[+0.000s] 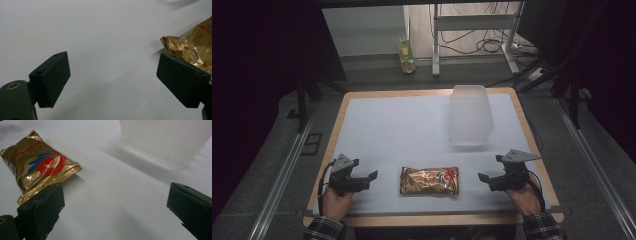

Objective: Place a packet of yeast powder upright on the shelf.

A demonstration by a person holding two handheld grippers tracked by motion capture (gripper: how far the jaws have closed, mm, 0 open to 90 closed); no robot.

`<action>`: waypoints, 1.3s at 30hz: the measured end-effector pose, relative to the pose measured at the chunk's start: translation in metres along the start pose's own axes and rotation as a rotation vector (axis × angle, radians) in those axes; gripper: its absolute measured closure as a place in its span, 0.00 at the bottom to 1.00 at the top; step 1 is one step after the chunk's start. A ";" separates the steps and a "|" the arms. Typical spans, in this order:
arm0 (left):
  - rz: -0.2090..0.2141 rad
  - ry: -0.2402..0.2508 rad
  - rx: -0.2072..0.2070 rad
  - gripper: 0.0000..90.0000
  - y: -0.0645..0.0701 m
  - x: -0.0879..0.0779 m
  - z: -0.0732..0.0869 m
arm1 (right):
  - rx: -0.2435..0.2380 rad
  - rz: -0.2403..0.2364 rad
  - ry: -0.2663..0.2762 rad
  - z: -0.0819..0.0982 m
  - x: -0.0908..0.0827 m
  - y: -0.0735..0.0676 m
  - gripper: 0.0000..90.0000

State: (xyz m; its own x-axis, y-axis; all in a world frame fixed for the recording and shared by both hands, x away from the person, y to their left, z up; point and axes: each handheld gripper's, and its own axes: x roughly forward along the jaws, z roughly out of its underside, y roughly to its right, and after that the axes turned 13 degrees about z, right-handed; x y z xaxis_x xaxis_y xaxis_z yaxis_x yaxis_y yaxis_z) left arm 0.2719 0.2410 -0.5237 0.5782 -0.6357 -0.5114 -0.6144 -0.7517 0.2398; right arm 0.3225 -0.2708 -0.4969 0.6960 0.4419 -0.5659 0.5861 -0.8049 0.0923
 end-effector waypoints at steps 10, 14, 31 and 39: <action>0.041 -0.026 -0.013 0.02 0.002 0.004 -0.001 | 0.023 0.007 0.000 0.000 0.000 0.000 0.01; 0.052 -0.024 -0.015 0.01 0.000 0.003 0.000 | 0.014 0.007 -0.004 0.000 0.001 0.000 0.01; 0.091 -0.028 0.109 0.24 0.020 0.006 -0.007 | -0.012 0.012 -0.012 -0.001 0.003 -0.003 0.01; 0.158 -0.036 0.114 0.37 0.026 0.010 -0.009 | -0.018 0.005 -0.017 -0.002 0.004 -0.005 0.01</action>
State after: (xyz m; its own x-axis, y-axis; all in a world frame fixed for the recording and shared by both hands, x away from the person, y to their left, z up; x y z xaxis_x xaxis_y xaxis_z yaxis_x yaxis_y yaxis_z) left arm 0.2663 0.2132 -0.5148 0.4512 -0.7358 -0.5049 -0.7542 -0.6169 0.2251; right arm 0.3228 -0.2643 -0.4983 0.6919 0.4311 -0.5792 0.5903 -0.7997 0.1099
